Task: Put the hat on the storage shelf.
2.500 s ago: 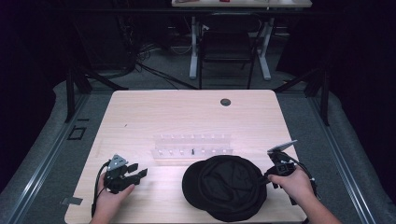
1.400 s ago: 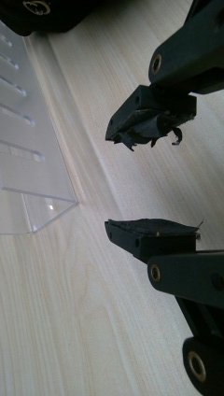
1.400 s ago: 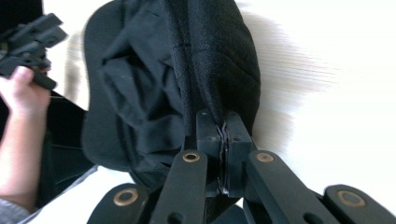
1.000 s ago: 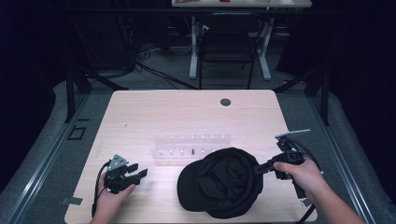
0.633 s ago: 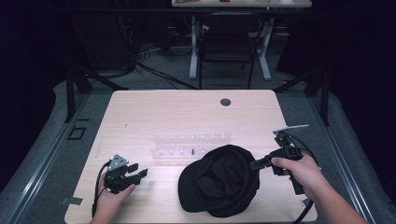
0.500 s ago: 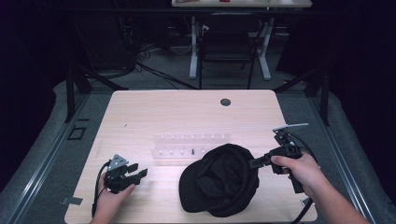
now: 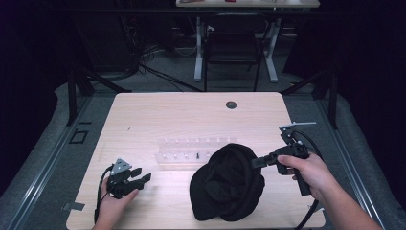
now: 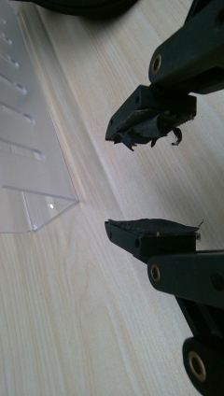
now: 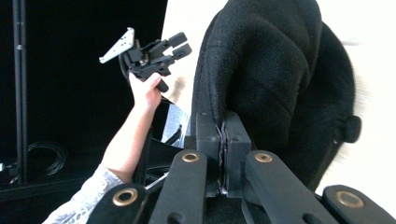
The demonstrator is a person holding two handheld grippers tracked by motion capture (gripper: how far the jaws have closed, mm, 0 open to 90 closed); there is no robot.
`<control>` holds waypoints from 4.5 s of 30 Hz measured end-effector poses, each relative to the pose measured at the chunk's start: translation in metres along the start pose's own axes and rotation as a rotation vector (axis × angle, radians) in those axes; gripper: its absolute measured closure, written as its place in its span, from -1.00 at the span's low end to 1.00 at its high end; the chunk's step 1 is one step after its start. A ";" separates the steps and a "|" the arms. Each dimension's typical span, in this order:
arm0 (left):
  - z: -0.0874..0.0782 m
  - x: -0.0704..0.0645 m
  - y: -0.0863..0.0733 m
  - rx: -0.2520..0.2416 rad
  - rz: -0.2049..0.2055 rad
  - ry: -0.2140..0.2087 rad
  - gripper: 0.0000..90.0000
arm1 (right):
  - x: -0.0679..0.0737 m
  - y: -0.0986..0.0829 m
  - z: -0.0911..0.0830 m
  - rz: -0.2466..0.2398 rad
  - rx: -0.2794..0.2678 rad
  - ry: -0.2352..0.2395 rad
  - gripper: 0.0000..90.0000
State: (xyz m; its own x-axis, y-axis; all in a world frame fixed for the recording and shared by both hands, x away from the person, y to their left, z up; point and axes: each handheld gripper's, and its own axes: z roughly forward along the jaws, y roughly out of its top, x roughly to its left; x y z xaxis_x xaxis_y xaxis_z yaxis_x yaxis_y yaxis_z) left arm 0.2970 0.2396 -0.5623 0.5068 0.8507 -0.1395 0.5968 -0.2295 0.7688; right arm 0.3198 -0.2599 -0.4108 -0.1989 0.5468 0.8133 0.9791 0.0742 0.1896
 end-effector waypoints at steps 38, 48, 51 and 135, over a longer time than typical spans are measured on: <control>0.000 0.001 0.000 0.010 0.003 -0.003 0.12 | 0.034 0.008 -0.018 -0.040 -0.072 0.073 0.96; 0.000 0.000 0.000 0.001 0.002 0.000 0.12 | 0.051 0.010 -0.035 -0.077 -0.120 0.097 0.96; 0.000 0.000 0.000 0.000 -0.002 -0.001 0.12 | 0.054 0.010 -0.037 -0.088 -0.131 0.102 0.96; 0.001 -0.002 0.003 -0.021 0.002 -0.024 0.10 | 0.087 0.113 0.023 -0.150 -0.232 0.159 0.95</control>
State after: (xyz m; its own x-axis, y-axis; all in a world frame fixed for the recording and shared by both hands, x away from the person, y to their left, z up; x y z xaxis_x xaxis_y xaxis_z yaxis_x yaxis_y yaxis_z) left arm 0.2988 0.2370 -0.5608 0.5229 0.8386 -0.1526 0.5829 -0.2212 0.7819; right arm 0.4140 -0.1851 -0.3310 -0.3625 0.4059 0.8390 0.9059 -0.0582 0.4195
